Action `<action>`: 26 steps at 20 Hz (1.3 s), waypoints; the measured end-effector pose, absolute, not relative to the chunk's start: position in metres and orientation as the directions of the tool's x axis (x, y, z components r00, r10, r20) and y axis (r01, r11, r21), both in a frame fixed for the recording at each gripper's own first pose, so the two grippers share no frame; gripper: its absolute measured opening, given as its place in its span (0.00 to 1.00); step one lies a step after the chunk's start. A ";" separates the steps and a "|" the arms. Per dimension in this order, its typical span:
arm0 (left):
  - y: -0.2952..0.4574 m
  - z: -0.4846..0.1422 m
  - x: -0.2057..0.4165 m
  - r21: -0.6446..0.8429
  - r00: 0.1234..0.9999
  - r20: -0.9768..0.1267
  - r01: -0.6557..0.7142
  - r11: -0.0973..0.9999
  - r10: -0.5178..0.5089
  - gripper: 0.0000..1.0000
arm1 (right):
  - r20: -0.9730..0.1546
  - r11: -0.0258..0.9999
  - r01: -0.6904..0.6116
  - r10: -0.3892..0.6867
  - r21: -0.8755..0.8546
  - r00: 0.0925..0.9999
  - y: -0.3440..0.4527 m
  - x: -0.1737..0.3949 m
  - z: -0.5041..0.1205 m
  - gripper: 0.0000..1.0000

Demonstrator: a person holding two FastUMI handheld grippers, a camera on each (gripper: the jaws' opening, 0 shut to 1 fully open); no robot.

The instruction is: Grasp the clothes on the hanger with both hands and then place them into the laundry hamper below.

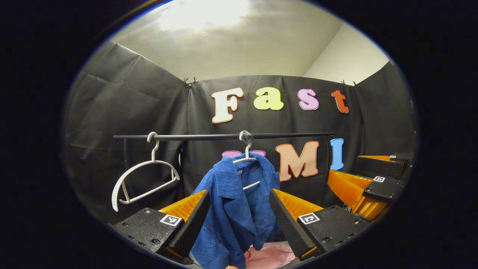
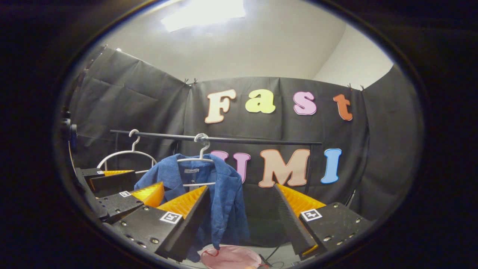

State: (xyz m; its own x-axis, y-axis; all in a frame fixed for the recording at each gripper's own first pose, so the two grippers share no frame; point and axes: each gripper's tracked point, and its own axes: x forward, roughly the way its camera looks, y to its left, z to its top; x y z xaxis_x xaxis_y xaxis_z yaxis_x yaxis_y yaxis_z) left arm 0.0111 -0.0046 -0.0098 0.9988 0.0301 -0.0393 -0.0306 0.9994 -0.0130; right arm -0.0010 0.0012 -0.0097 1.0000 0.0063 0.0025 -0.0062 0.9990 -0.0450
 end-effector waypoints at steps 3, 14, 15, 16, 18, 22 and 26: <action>-0.002 -0.011 0.012 -0.013 0.998 -0.044 -0.044 0.999 0.043 0.99 | -0.002 0.999 -0.010 0.009 -0.038 1.000 -0.001 0.003 -0.012 0.99; 0.001 -0.011 0.027 -0.002 0.996 -0.039 -0.078 0.997 0.077 0.99 | -0.012 0.998 -0.014 0.013 -0.054 1.000 -0.002 0.014 -0.019 0.95; 0.003 -0.011 0.031 0.003 0.996 -0.037 -0.082 0.997 0.082 0.99 | -0.014 0.998 -0.015 0.014 -0.055 1.000 -0.003 0.016 -0.019 0.95; 0.004 -0.011 0.033 0.010 0.995 -0.036 -0.088 0.996 0.088 0.99 | -0.016 0.998 -0.016 0.015 -0.057 1.000 -0.002 0.017 -0.019 0.99; 0.008 -0.008 0.036 0.024 0.994 -0.024 -0.103 0.994 0.103 0.99 | -0.016 0.998 -0.016 0.015 -0.058 1.000 -0.002 0.018 -0.020 0.99; 0.015 0.000 0.051 0.042 0.990 0.000 -0.144 0.989 0.144 0.99 | -0.022 0.999 -0.019 0.018 -0.046 1.000 -0.002 0.021 -0.028 1.00; 0.023 0.012 0.065 0.049 0.982 0.041 -0.186 0.981 0.184 0.99 | -0.029 0.999 -0.024 0.023 -0.034 0.999 -0.003 0.020 -0.033 1.00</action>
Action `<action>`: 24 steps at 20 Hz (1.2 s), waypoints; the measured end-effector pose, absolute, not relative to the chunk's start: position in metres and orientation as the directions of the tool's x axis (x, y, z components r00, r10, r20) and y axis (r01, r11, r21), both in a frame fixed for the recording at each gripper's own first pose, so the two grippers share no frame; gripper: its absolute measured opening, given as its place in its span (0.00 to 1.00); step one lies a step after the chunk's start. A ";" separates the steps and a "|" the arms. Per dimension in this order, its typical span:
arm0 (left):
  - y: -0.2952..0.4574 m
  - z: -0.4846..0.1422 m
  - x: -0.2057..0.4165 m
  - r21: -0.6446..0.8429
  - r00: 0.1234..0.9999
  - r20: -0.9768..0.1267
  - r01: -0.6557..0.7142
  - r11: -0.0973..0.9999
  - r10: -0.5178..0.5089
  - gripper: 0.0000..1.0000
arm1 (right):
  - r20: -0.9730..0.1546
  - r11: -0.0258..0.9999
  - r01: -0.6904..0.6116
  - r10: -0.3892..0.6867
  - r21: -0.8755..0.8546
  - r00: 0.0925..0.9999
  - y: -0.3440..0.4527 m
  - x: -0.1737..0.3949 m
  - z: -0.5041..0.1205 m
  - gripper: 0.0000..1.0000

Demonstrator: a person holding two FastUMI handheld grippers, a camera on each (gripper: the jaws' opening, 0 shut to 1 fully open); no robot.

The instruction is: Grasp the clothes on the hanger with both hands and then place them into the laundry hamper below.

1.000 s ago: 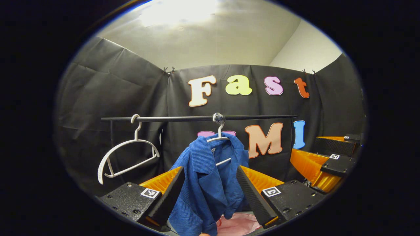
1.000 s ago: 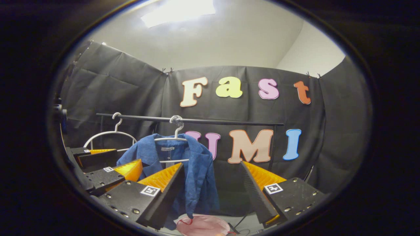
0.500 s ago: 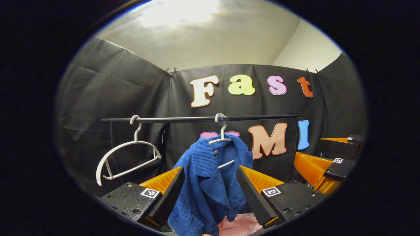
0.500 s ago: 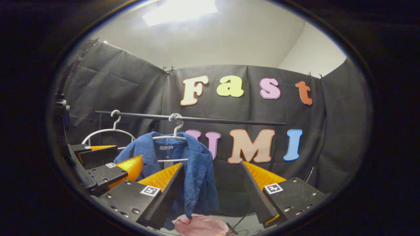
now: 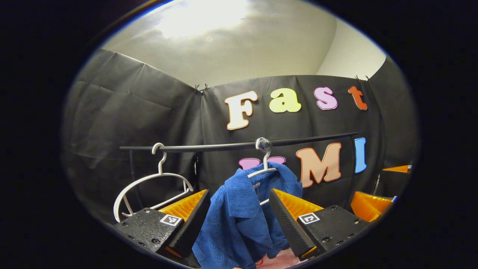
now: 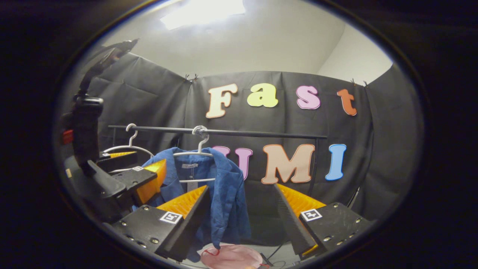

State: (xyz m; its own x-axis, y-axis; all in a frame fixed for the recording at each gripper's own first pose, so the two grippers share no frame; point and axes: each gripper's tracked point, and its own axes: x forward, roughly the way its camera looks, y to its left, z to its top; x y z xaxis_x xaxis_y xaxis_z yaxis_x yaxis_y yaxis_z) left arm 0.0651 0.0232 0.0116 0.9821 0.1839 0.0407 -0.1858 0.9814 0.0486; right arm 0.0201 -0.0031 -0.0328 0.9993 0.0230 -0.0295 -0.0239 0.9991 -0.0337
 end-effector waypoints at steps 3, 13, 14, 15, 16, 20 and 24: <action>0.026 0.014 0.080 0.039 0.978 0.059 -0.205 0.978 0.203 0.99 | -0.032 0.999 -0.016 0.015 -0.031 0.999 -0.008 0.023 -0.034 1.00; 0.045 -0.013 0.127 0.151 0.943 0.028 -0.332 0.931 0.332 0.99 | -0.032 0.998 0.039 -0.041 -0.056 0.999 -0.033 0.018 -0.038 0.99; 0.049 -0.013 0.129 0.175 0.936 0.033 -0.351 0.920 0.350 1.00 | -0.033 0.997 0.041 -0.043 -0.061 0.999 -0.035 0.019 -0.039 0.94; 0.052 -0.013 0.130 0.194 0.930 0.034 -0.364 0.911 0.365 0.99 | -0.034 0.998 0.038 -0.041 -0.059 0.999 -0.036 0.019 -0.039 0.93; 0.053 -0.013 0.131 0.204 0.928 0.034 -0.369 0.907 0.370 0.97 | -0.034 0.998 0.037 -0.039 -0.057 0.999 -0.037 0.019 -0.039 0.93; 0.062 -0.016 0.131 0.236 0.921 0.020 -0.382 0.893 0.389 0.81 | -0.029 0.998 0.026 -0.028 -0.051 0.999 -0.037 0.022 -0.040 0.94; 0.068 -0.020 0.128 0.259 0.928 0.002 -0.360 0.896 0.372 0.58 | -0.029 0.999 0.010 -0.012 -0.053 1.000 -0.034 0.022 -0.041 0.98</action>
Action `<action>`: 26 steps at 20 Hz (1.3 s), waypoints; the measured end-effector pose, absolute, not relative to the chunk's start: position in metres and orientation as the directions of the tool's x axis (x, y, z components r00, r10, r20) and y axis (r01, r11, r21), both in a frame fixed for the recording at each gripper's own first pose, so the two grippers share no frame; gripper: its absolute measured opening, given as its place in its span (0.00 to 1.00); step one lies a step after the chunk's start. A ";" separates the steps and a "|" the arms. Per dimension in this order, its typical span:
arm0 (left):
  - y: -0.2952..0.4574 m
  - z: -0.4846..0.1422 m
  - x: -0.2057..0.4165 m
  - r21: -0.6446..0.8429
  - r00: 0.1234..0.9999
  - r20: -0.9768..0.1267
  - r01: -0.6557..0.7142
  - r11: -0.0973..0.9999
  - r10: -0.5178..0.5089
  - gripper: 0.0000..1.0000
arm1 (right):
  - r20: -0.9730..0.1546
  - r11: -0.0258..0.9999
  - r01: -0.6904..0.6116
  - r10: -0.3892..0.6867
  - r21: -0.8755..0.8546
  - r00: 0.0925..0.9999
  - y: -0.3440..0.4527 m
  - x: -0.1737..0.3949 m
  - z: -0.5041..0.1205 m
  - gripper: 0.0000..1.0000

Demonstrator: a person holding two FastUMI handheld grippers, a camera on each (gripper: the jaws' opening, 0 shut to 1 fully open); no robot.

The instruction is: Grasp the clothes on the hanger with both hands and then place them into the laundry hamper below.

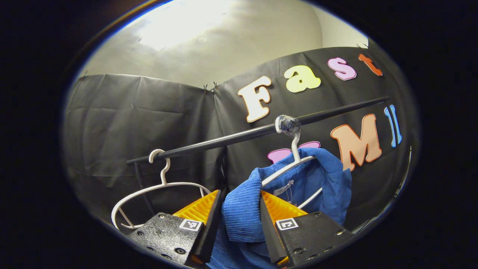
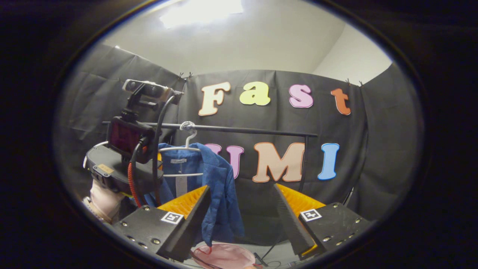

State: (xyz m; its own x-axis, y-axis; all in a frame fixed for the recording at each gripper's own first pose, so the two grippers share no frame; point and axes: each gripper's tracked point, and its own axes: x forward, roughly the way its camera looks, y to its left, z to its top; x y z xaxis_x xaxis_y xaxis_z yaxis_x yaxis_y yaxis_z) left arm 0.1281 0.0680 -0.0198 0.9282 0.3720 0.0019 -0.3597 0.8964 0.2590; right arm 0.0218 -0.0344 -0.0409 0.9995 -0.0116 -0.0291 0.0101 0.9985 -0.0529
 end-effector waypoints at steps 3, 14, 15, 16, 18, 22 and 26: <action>0.069 -0.019 0.126 0.294 0.952 -0.007 -0.291 0.911 0.306 0.46 | -0.037 0.999 -0.005 0.003 -0.046 0.999 -0.032 0.025 -0.044 0.98; 0.052 -0.015 0.123 0.047 0.987 -0.158 0.048 0.998 -0.041 0.41 | -0.074 0.999 -0.040 0.038 -0.016 0.996 -0.010 0.030 -0.059 0.98; 0.051 -0.014 0.121 0.026 0.984 -0.164 0.078 0.997 -0.073 0.41 | -0.075 0.999 -0.044 0.043 -0.015 0.996 -0.007 0.030 -0.059 0.94; 0.048 -0.014 0.121 0.005 0.979 -0.174 0.106 0.994 -0.103 0.41 | -0.076 0.999 -0.048 0.047 -0.014 0.996 -0.004 0.031 -0.059 0.98; 0.047 -0.016 0.121 -0.036 0.967 -0.197 0.157 0.987 -0.161 0.39 | -0.076 0.998 -0.054 0.053 -0.012 0.996 0.002 0.031 -0.060 0.98; 0.040 -0.015 0.118 -0.145 0.943 -0.201 0.240 0.960 -0.266 0.36 | -0.078 0.998 -0.063 0.062 -0.003 0.995 0.010 0.034 -0.063 0.98; 0.041 -0.014 0.114 -0.170 0.930 -0.213 0.268 0.948 -0.301 0.36 | -0.075 0.997 -0.073 0.073 -0.002 0.995 0.017 0.041 -0.062 0.98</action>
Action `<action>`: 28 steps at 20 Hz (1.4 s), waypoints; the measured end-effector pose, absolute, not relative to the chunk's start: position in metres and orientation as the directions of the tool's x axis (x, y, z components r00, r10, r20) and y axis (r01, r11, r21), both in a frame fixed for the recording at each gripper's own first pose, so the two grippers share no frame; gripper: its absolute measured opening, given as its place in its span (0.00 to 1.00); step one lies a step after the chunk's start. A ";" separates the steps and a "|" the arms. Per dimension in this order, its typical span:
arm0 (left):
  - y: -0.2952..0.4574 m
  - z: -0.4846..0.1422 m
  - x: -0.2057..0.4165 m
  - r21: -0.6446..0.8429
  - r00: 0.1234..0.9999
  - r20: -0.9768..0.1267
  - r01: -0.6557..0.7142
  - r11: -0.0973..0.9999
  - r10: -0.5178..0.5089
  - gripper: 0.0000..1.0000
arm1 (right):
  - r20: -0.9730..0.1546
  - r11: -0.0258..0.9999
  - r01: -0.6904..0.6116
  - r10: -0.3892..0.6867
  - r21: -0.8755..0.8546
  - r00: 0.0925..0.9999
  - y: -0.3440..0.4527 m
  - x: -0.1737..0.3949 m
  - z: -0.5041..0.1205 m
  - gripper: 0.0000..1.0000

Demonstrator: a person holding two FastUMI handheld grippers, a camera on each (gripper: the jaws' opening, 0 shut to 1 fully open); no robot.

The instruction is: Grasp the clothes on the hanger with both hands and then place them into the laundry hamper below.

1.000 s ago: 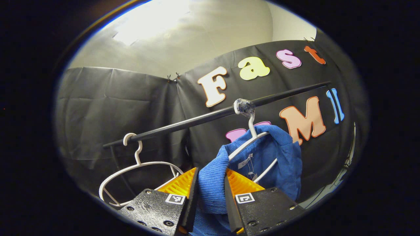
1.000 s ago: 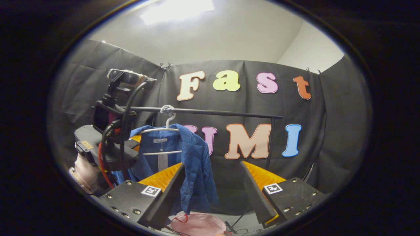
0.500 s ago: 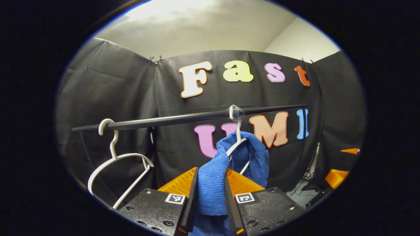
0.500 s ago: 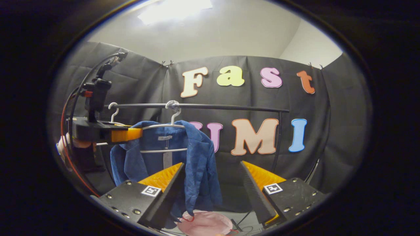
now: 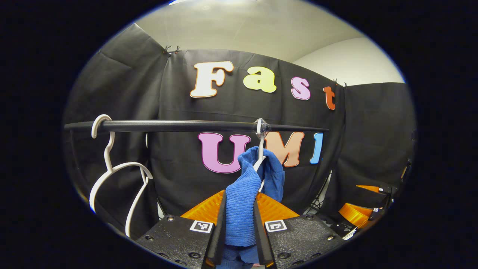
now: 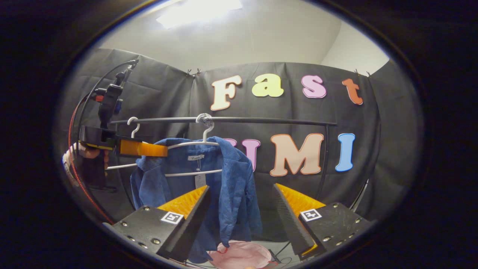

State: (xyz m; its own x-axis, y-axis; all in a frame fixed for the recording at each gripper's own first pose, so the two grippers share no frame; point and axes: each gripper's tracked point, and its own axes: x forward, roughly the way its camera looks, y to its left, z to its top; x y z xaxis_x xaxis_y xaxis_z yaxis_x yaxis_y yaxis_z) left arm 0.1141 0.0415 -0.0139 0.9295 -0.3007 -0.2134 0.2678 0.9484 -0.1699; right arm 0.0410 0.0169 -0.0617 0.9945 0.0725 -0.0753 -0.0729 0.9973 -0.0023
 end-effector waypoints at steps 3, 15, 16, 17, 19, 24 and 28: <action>0.042 -0.015 0.112 -0.145 0.921 -0.236 0.282 0.948 -0.310 0.36 | -0.063 0.995 -0.093 0.091 -0.020 0.994 0.022 0.059 -0.058 0.98; 0.047 -0.019 0.118 -0.128 0.925 -0.262 0.250 0.960 -0.276 0.33 | -0.111 0.983 -0.173 0.166 -0.057 0.980 0.070 0.217 -0.073 0.94; 0.047 -0.020 0.120 -0.135 0.926 -0.263 0.244 0.960 -0.272 0.34 | -0.112 0.982 -0.178 0.170 -0.065 0.979 0.073 0.226 -0.075 0.94; 0.048 -0.020 0.121 -0.139 0.927 -0.264 0.238 0.961 -0.267 0.33 | -0.119 0.980 -0.185 0.176 -0.071 0.977 0.077 0.234 -0.078 0.94; 0.048 -0.023 0.122 -0.145 0.927 -0.271 0.226 0.963 -0.259 0.32 | -0.132 0.978 -0.177 0.163 -0.106 0.978 0.079 0.245 -0.087 0.98; 0.047 -0.022 0.123 -0.140 0.935 -0.267 0.201 0.970 -0.233 0.32 | -0.162 0.976 -0.159 0.135 -0.146 0.978 0.076 0.272 -0.103 0.86; 0.045 -0.024 0.123 -0.121 0.936 -0.266 0.205 0.971 -0.230 0.33 | -0.134 0.982 -0.077 0.054 -0.173 0.990 0.049 0.274 -0.104 0.30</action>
